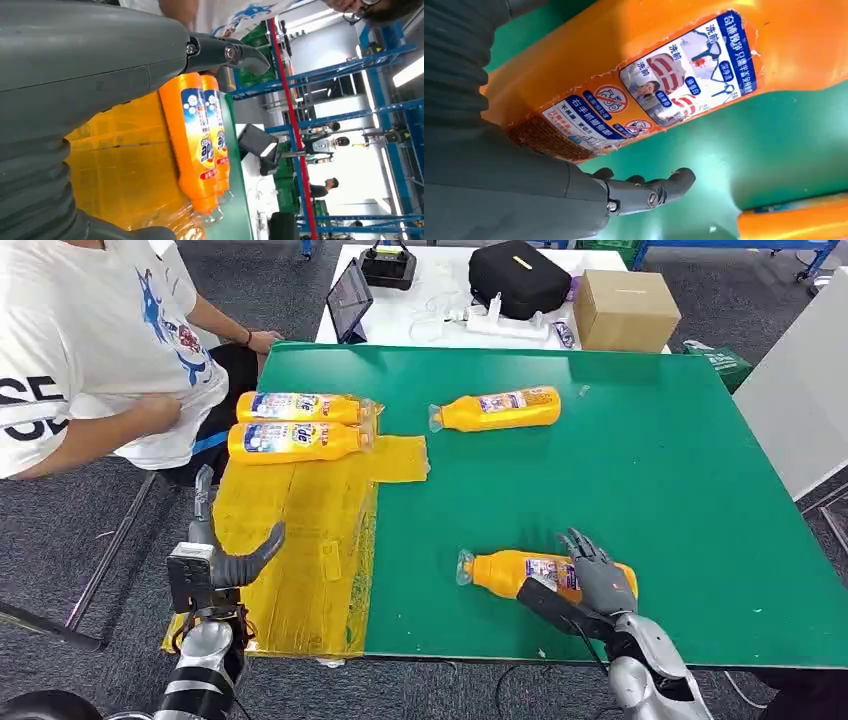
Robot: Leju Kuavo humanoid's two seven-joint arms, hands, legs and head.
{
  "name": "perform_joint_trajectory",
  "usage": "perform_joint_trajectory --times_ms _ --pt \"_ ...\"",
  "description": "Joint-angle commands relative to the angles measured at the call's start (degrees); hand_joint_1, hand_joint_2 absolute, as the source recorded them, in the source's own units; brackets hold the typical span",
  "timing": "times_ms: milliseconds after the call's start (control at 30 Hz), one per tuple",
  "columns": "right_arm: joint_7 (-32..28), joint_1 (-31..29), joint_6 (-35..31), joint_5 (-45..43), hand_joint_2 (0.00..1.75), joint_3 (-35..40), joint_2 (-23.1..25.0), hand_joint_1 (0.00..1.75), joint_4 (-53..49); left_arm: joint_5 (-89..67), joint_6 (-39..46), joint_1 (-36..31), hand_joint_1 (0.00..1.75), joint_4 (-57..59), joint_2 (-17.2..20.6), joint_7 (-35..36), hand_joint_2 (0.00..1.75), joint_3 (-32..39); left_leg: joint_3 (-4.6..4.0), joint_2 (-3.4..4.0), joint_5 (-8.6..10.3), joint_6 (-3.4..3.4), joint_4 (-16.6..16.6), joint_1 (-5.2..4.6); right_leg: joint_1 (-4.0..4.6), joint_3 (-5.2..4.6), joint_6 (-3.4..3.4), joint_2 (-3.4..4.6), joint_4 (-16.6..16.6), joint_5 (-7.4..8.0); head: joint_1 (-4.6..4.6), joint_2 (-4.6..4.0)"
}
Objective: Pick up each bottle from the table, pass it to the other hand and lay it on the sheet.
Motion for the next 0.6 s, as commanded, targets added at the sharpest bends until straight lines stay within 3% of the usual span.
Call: perform_joint_trajectory --times_ms 33,200,233,267,300,333,600 --pt "2.96 0.34 3.48 -3.08 1.75 0.85 -1.77 0.00 9.00 0.49 -0.20 -3.41 0.00 7.19 0.27 0.92 1.75 -0.98 0.18 -0.15 0.00 -0.02 -0.06 0.05 0.06 0.26 -0.06 -0.21 -0.12 0.00 -0.02 0.00" --pt "3.61 0.25 3.89 -3.39 1.75 0.78 -2.00 0.05 9.25 0.69 -0.46 -3.61 0.00 7.58 0.20 1.13 1.75 -1.06 0.47 -0.25 0.01 -0.01 -0.05 0.11 0.13 0.19 -0.06 -0.30 -0.24 -0.01 -0.02 0.00" --pt "3.87 0.32 4.06 -3.54 1.75 0.91 -2.15 0.37 9.23 0.82 -0.54 -3.67 0.00 7.68 0.19 1.25 1.75 -1.05 0.53 -0.22 -0.05 0.05 -0.03 0.06 0.08 0.10 0.03 -0.23 -0.22 -0.10 -0.02 0.00" --pt "4.21 0.40 4.45 -3.82 1.75 1.08 -2.42 1.20 9.22 0.98 -0.64 -3.82 0.00 7.86 0.17 1.38 1.75 -1.04 0.54 -0.26 -0.02 0.04 -0.06 0.09 0.12 0.14 0.03 -0.29 -0.28 -0.08 -0.02 0.00" --pt "4.36 0.50 4.75 -4.06 1.75 1.14 -2.62 1.57 9.23 1.07 -0.77 -3.93 0.00 8.03 0.17 1.44 1.75 -1.08 0.56 -0.24 -0.03 0.05 -0.07 0.08 0.10 0.14 0.06 -0.24 -0.28 -0.09 -0.04 0.00" --pt "4.42 0.57 5.47 -4.55 1.75 1.51 -3.12 1.68 9.22 1.13 -0.76 -4.15 0.00 8.38 0.22 1.47 1.75 -1.11 0.52 -0.29 -0.01 0.04 -0.08 0.11 0.13 0.16 0.03 -0.32 -0.33 -0.07 -0.02 0.00" --pt "4.95 1.48 10.21 -7.76 1.75 4.90 -8.64 1.75 8.94 2.48 -1.89 -5.73 0.00 11.23 0.18 1.44 1.75 -1.68 0.87 -0.32 -0.15 0.16 -0.05 0.10 0.13 0.58 0.16 -0.28 -0.49 -0.16 -0.02 0.00"
